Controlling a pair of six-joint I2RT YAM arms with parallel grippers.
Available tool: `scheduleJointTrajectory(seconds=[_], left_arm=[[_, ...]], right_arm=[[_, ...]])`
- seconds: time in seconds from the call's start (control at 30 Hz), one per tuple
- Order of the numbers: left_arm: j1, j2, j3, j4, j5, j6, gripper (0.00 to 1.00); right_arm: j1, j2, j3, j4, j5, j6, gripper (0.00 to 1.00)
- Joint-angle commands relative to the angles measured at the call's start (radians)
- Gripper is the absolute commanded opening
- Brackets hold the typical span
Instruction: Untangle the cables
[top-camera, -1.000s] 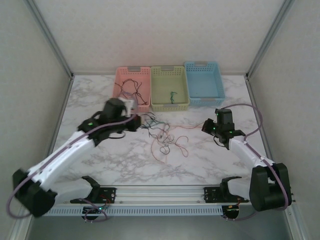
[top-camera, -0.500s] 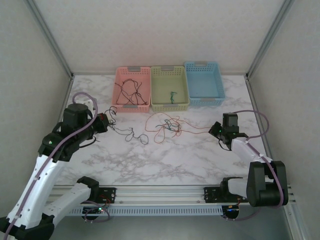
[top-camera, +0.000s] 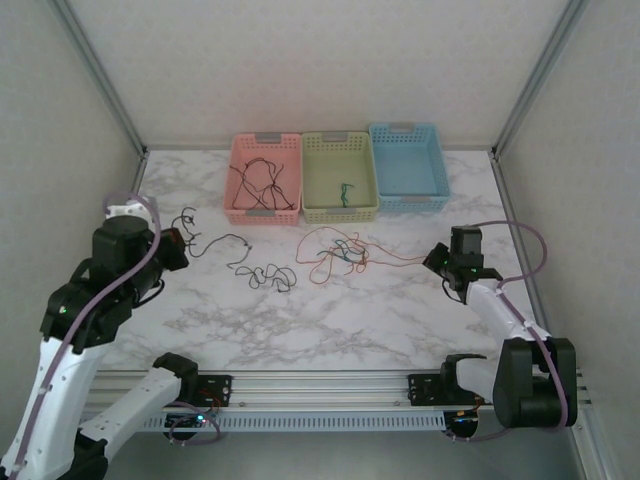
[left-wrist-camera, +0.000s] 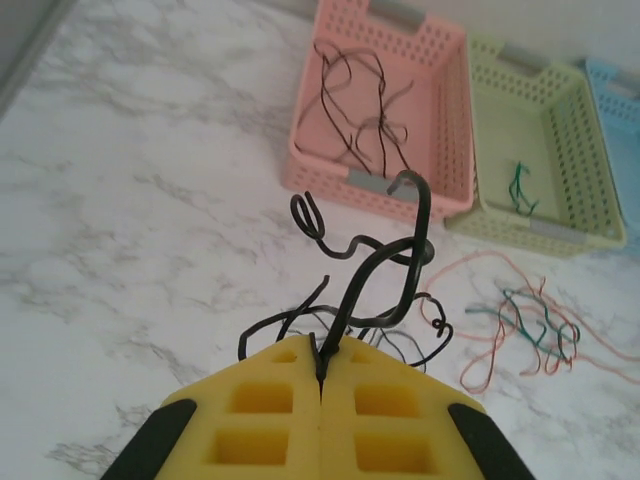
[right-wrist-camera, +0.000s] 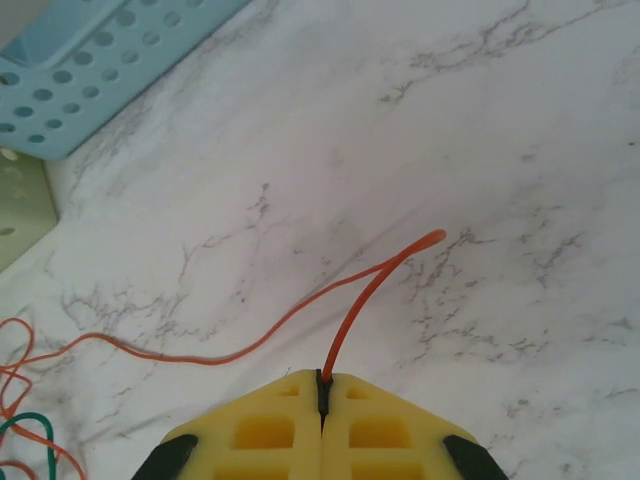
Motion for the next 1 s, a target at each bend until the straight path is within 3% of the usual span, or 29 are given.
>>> scheduleJointTrajectory(seconds=[0.0, 0.2, 0.37, 0.47, 0.57, 0.63, 0.73, 0.9, 0.97], left_arm=[[0.009, -0.006, 0.012, -0.020, 0.082, 0.030, 0.00], [0.008, 0.010, -0.055, 0.153, 0.513, 0.006, 0.00], [0.007, 0.012, -0.113, 0.288, 0.726, -0.047, 0.00], [0.007, 0.014, -0.147, 0.331, 0.747, -0.059, 0.00], [0.007, 0.029, -0.179, 0.355, 0.741, -0.069, 0.00], [0.007, 0.043, -0.200, 0.385, 0.749, -0.088, 0.00], [0.004, 0.053, -0.219, 0.432, 0.763, -0.118, 0.00], [0.004, 0.079, -0.203, 0.408, 0.738, -0.103, 0.00], [0.004, 0.089, -0.200, 0.401, 0.736, -0.097, 0.00]], right_arm=[[-0.003, -0.047, 0.025, 0.024, -0.056, -0.002, 0.00], [0.006, -0.041, 0.057, 0.006, -0.167, -0.001, 0.00], [0.021, -0.034, 0.045, -0.014, -0.208, -0.009, 0.00], [0.043, -0.009, 0.031, -0.018, -0.238, -0.008, 0.01], [0.068, 0.021, 0.042, -0.069, -0.237, -0.019, 0.40], [0.080, 0.020, 0.054, -0.120, -0.215, -0.026, 0.57], [0.106, -0.027, 0.079, -0.188, -0.197, -0.055, 0.66], [0.176, -0.151, 0.119, -0.236, -0.221, -0.084, 0.69], [0.216, -0.177, 0.133, -0.210, -0.287, -0.101, 0.69]])
